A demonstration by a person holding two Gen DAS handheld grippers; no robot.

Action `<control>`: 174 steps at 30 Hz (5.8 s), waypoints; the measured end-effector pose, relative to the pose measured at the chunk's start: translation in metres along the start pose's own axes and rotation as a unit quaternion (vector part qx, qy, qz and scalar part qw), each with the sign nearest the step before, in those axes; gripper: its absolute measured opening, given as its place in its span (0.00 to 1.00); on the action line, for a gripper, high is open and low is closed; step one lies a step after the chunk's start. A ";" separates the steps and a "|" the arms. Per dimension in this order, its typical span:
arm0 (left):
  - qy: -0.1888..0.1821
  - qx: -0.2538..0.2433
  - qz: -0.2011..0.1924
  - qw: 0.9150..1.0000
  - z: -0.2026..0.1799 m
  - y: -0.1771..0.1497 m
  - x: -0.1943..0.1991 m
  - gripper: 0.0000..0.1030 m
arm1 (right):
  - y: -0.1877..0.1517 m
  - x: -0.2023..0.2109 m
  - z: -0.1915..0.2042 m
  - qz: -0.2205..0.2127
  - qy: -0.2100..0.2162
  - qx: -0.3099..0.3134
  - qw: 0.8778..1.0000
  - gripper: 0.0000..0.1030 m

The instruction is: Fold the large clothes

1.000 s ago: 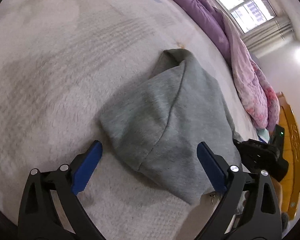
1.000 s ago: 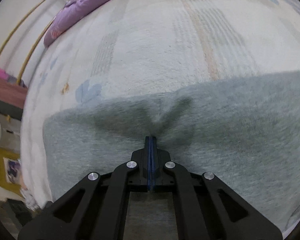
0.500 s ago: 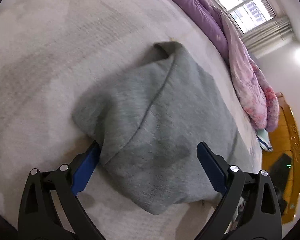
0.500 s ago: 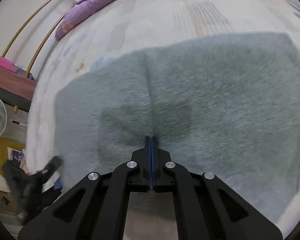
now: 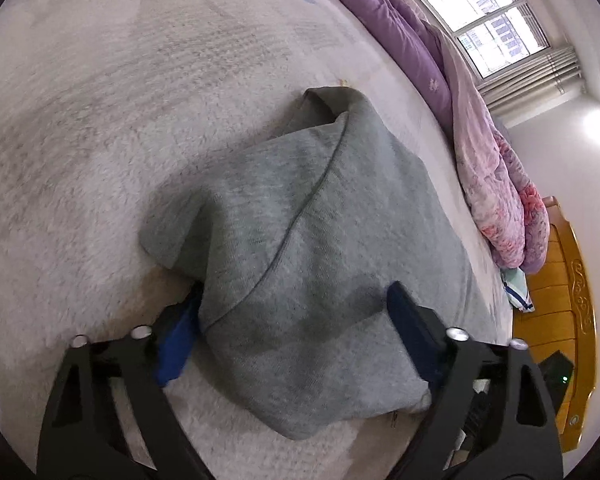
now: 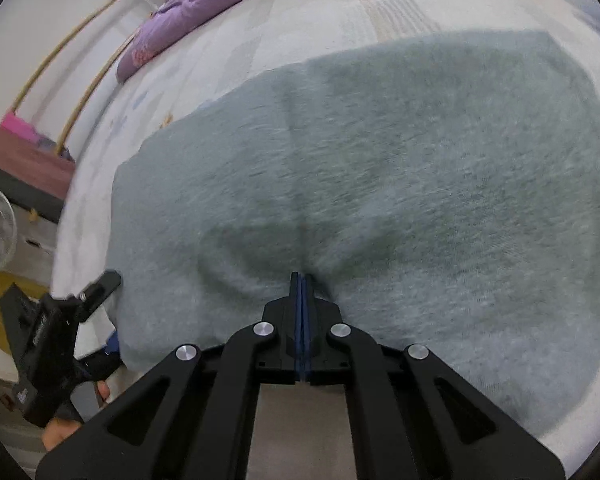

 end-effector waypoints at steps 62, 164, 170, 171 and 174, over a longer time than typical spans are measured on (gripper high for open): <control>-0.153 -0.201 0.106 0.962 -0.241 -0.080 0.018 0.18 | 0.028 0.134 -0.093 -0.209 0.042 0.027 0.977 0.71; -0.255 -0.138 0.088 0.953 -0.249 -0.017 0.043 0.80 | 0.056 0.120 -0.058 -0.257 0.136 -0.136 0.947 0.15; -0.163 -0.156 0.138 0.964 -0.221 -0.058 -0.011 0.80 | 0.054 0.118 -0.121 -0.233 0.112 -0.229 0.938 0.16; -0.153 -0.167 0.144 0.963 -0.221 -0.068 -0.018 0.81 | 0.053 0.111 -0.128 -0.215 0.104 -0.236 0.942 0.16; -0.108 -0.213 0.161 0.958 -0.221 -0.093 -0.042 0.82 | 0.046 0.104 -0.148 -0.194 0.082 -0.259 0.943 0.20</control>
Point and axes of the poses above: each gripper's, at about its wrist camera, not at the fingertips, and x roughly against the way its jaws point, z to its left, y to its top, the point moved 4 cm from there along -x, roughly the way its jaws point, and after that the axes turned 15 degrees about -z, right-handed, at the moved point
